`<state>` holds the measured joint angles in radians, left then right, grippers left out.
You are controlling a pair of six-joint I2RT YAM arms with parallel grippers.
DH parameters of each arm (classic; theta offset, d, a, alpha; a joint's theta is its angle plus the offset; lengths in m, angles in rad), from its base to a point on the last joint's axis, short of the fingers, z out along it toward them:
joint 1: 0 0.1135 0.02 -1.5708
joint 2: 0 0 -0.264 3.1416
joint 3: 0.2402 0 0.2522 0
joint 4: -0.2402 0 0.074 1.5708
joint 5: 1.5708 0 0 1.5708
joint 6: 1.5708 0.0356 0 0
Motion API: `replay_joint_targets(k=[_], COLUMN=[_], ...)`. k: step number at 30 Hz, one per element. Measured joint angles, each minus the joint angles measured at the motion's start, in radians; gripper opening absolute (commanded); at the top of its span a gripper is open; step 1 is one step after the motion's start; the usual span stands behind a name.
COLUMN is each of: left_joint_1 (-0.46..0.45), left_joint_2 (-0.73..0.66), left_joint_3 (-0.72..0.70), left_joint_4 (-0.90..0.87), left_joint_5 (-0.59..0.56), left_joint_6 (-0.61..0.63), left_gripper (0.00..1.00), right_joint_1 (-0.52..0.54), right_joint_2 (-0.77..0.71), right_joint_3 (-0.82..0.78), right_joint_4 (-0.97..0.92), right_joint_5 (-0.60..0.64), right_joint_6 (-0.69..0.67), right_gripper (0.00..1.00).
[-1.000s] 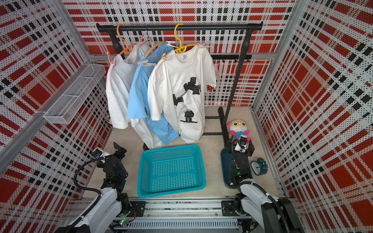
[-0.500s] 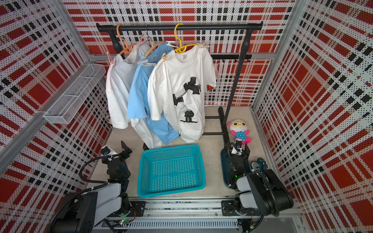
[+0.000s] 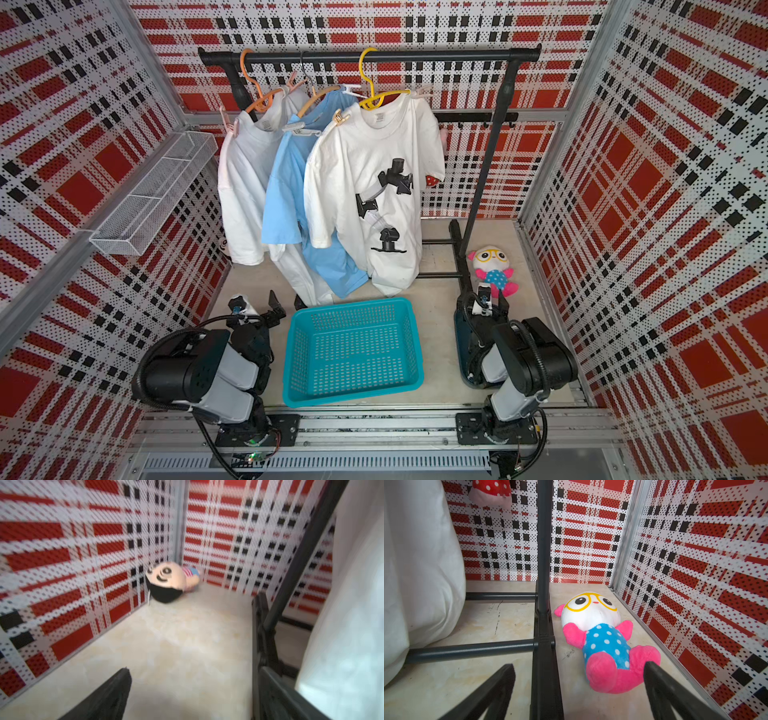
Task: Use clothespins to secure the t-shirt on both sides of the hanger
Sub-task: Reset both arms
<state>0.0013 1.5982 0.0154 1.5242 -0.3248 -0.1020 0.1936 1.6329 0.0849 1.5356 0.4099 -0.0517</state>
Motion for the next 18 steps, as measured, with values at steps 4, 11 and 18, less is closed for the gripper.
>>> replay_joint_targets(k=[4, 11, 18], left_joint_1=[-0.009, -0.016, -0.035], left_joint_2=[-0.006, -0.007, -0.007], left_joint_3=[0.057, 0.081, 0.087], left_joint_4=[0.009, 0.008, 0.006], left_joint_5=[0.001, -0.058, -0.083], left_joint_6=[0.008, 0.003, 0.007], left_gripper=[0.98, 0.98, 0.98], right_joint_1=[-0.007, -0.029, -0.062], right_joint_2=[0.004, -0.009, -0.029], right_joint_3=[0.016, 0.07, 0.15], right_joint_4=[-0.001, -0.065, -0.206], right_joint_5=[-0.042, -0.082, -0.08], right_joint_6=[-0.001, 0.008, 0.049], right_gripper=[1.0, 1.0, 1.0])
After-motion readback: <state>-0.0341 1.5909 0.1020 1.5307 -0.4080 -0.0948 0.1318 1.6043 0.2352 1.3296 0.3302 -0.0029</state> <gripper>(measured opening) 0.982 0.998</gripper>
